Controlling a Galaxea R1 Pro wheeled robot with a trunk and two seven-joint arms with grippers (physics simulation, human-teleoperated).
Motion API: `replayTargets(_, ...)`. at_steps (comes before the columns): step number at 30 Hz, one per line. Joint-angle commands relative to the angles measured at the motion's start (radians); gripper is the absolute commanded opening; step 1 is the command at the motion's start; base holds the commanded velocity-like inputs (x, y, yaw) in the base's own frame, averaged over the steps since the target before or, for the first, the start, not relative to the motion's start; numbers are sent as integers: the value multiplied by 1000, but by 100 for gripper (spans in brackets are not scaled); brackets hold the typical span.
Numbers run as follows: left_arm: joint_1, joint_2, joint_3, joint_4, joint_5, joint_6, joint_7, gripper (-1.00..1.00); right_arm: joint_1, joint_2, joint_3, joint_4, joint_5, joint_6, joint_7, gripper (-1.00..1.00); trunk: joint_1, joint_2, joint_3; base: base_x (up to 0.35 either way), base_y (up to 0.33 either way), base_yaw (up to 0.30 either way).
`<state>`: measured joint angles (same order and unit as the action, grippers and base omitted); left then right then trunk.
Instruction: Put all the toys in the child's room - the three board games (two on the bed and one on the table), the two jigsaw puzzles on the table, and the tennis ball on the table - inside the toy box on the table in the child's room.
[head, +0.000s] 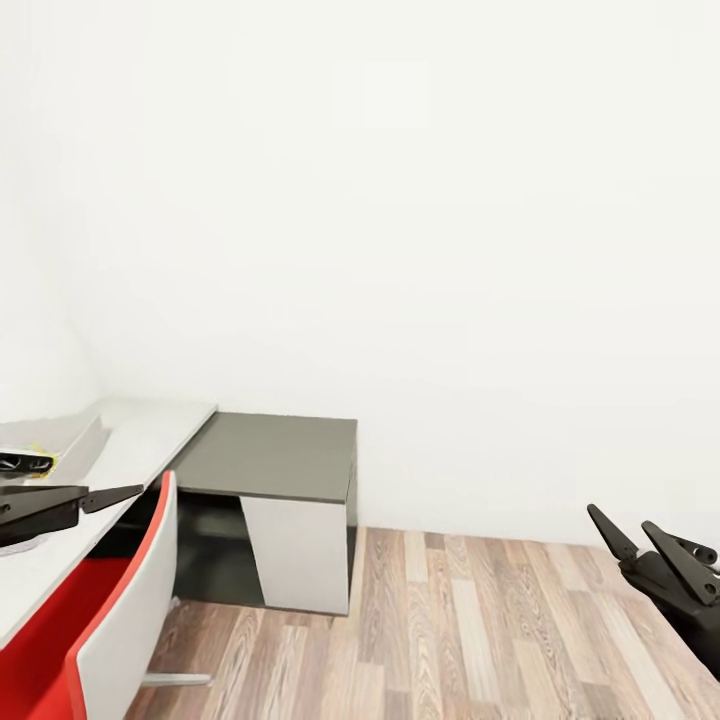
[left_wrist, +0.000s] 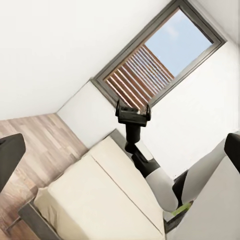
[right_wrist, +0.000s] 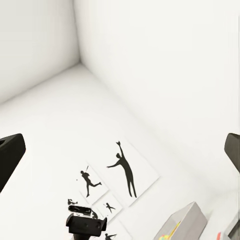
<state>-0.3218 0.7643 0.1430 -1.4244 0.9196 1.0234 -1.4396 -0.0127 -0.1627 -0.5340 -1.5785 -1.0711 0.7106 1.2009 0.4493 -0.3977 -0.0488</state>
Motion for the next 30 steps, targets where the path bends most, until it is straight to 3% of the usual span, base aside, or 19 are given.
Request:
replayTargets(1, 0, -1, 0, 0, 2, 10, -1, 100, -1, 0, 0, 0, -4, 7, 0, 100, 1, -2, -1, 0, 0, -241)
replayTargets(7, 0, -5, -2, -1, 1, 10, 4, 100, -1, 2, 0, 0, -4, 7, -2, 100, 1, -2, 5, 0, 0, -238)
replayTargets(12, -2, -8, -26, 1, 0, 10, 12, 100, -1, 2, 3, 0, 8, 6, -9, 100, 1, -2, 10, 0, 0, -232)
replayTargets(15, -10, -20, -62, 2, -12, 9, 50, 100, -1, 6, 2, 0, 63, 6, -14, 100, 1, -2, 14, 0, 0, -230)
replayTargets(19, -23, -50, -79, 3, -35, 10, 129, 100, -2, 8, 1, 0, 140, 5, -30, 100, 1, -2, 18, 0, 0, -229)
replayTargets(21, -34, -84, -84, 3, -45, 11, 189, 100, -3, 10, 2, 0, 184, 5, -66, 100, 1, -2, 20, 0, 0, -228)
replayTargets(23, -55, -136, -88, 3, -51, 15, 276, 100, -4, 11, 10, -2, 221, 5, -157, 100, 1, -2, 22, 0, 0, -180)
replayTargets(25, -69, -161, -90, 3, -52, 16, 324, 100, -5, 11, 24, -2, 230, 5, -218, 100, 1, -2, 23, 0, 0, -106)
replayTargets(27, -94, -201, -99, 4, -55, 18, 405, 100, -12, 10, 57, -2, 237, 7, -324, 100, 1, -2, 24, 0, 0, -54)
replayTargets(30, -173, -268, -138, 18, -59, 23, 547, 100, -77, 6, 108, -2, 241, 17, -516, 100, 1, -2, 24, 0, 0, -24)
